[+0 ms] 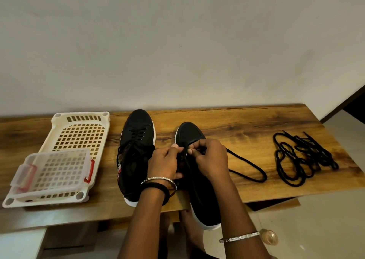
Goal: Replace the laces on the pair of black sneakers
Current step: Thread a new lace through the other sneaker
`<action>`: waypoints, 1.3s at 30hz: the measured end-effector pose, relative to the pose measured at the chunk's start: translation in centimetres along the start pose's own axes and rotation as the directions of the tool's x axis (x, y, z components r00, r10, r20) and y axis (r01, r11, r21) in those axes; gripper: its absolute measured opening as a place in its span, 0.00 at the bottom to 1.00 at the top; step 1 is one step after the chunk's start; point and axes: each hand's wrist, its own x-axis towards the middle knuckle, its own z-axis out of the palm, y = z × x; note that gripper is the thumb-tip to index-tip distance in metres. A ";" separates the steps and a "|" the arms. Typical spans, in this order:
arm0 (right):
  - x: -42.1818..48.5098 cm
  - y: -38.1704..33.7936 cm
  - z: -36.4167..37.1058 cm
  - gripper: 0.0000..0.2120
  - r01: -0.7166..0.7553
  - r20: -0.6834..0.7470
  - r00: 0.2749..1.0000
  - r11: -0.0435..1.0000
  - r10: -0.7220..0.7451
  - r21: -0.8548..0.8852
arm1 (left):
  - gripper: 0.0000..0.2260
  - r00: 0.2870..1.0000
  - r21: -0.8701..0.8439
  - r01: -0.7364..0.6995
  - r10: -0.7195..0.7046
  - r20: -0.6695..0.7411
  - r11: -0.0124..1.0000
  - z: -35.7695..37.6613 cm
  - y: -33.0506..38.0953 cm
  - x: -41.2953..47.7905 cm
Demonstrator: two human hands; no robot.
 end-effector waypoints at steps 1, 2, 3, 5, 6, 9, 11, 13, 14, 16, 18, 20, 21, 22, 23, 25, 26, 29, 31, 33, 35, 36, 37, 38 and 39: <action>0.0 0.0 0.0 0.04 0.000 -0.003 1.000 1.000 0.000 0.017 | 0.10 0.998 0.069 -0.053 0.055 -0.029 0.996 0.1 -0.2 -0.1; 0.1 0.1 -0.1 0.03 0.002 -0.003 1.000 1.000 -0.002 0.031 | 0.09 0.988 0.170 -0.130 0.142 -0.061 0.977 0.2 -0.3 -0.1; 0.1 0.2 -0.1 0.03 0.002 0.000 1.000 0.999 -0.002 0.042 | 0.07 0.967 0.290 -0.207 0.240 -0.084 0.935 0.3 -0.4 -0.2; 0.2 0.3 -0.1 0.04 -0.002 0.011 1.000 0.998 0.001 0.061 | 0.04 0.921 0.491 -0.280 0.375 -0.107 0.825 0.7 -0.3 -0.3; 0.3 0.4 -0.1 0.05 -0.009 0.016 1.000 0.998 0.008 0.065 | 0.03 0.902 0.543 -0.293 0.415 -0.115 0.787 0.9 -0.2 -0.5; 0.5 0.8 0.0 0.06 -0.026 0.041 0.999 0.996 0.023 0.081 | 0.02 0.866 0.607 -0.323 0.485 -0.119 0.726 1.3 0.2 -0.7; 0.6 1.0 0.0 0.07 -0.039 0.065 0.997 0.994 0.032 0.107 | 0.02 0.863 0.640 -0.322 0.495 -0.104 0.698 1.3 0.3 -0.6; 0.6 1.1 0.0 0.07 -0.041 0.081 0.996 0.991 0.031 0.127 | 0.03 0.860 0.682 -0.332 0.506 -0.065 0.651 1.3 0.3 -0.5; 0.6 1.2 -0.1 0.08 -0.037 0.085 0.996 0.991 0.026 0.132 | 0.05 0.857 0.717 -0.338 0.514 -0.034 0.610 1.4 0.3 -0.5; 0.7 1.1 -0.1 0.09 -0.028 0.085 0.996 0.991 0.017 0.127 | 0.08 0.840 0.794 -0.341 0.542 0.018 0.503 1.7 0.1 -0.6; 0.6 1.2 0.1 0.10 -0.004 0.084 0.996 0.994 -0.005 0.111 | 0.10 0.805 0.834 -0.332 0.594 0.006 0.441 1.9 0.0 -0.8; 0.5 1.3 0.1 0.11 0.010 0.085 0.996 0.995 -0.018 0.097 | 0.09 0.754 0.831 -0.344 0.656 -0.033 0.437 1.7 0.2 -1.1; 0.4 1.3 0.1 0.11 0.020 0.084 0.996 0.996 -0.027 0.087 | 0.08 0.740 0.817 -0.359 0.671 -0.047 0.452 1.5 0.3 -1.0; 0.4 1.4 0.1 0.11 0.032 0.080 0.996 0.997 -0.038 0.076 | 0.08 0.731 0.787 -0.383 0.680 -0.062 0.483 1.3 0.5 -1.1; 0.4 1.5 0.0 0.11 0.041 0.076 0.996 0.997 -0.046 0.069 | 0.08 0.721 0.723 -0.431 0.688 -0.085 0.541 1.1 0.4 -0.8; 0.4 1.6 -0.1 0.11 0.044 0.075 0.996 0.997 -0.049 0.063 | 0.07 0.760 0.419 -0.526 0.630 -0.158 0.740 0.5 0.6 -0.7; 0.5 1.6 -0.1 0.11 0.044 0.078 0.996 0.997 -0.048 0.060 | 0.07 0.810 0.207 -0.526 0.560 -0.174 0.825 0.3 1.0 -0.8; 0.5 1.7 0.0 0.11 0.047 0.088 0.995 0.998 -0.051 0.046 | 0.08 0.936 -0.361 -0.350 0.312 -0.161 0.865 -0.3 2.4 -1.4; 0.6 1.7 0.0 0.11 0.045 0.089 0.995 0.998 -0.048 0.040 | 0.07 0.902 -0.206 -0.419 0.380 -0.206 0.884 -1.1 2.7 -1.7; 0.6 1.8 0.0 0.10 0.050 0.095 0.994 0.998 -0.053 0.032 | 0.06 0.763 0.357 -0.552 0.629 -0.147 0.753 -2.1 2.2 -1.6; 0.7 1.8 -0.1 0.10 0.060 0.104 0.993 0.998 -0.062 0.022 | 0.07 0.727 0.714 -0.503 0.685 0.045 0.487 -2.6 2.0 -1.8; 0.7 1.7 -0.1 0.10 0.062 0.107 0.992 0.998 -0.063 0.019 | 0.07 0.765 0.812 -0.433 0.636 0.102 0.391 -2.5 1.9 -2.0; 0.7 1.7 -0.1 0.10 0.061 0.106 0.992 0.998 -0.063 0.016 | 0.08 0.806 0.876 -0.366 0.577 0.130 0.313 -2.3 1.8 -2.1; 0.7 1.7 -0.1 0.10 0.060 0.103 0.993 0.998 -0.061 0.014 | 0.09 0.834 0.903 -0.326 0.535 0.136 0.279 -2.1 1.6 -2.1; 0.7 1.7 0.0 0.10 0.058 0.101 0.993 0.998 -0.059 0.012 | 0.09 0.833 0.901 -0.333 0.534 0.144 0.278 -2.0 1.4 -2.0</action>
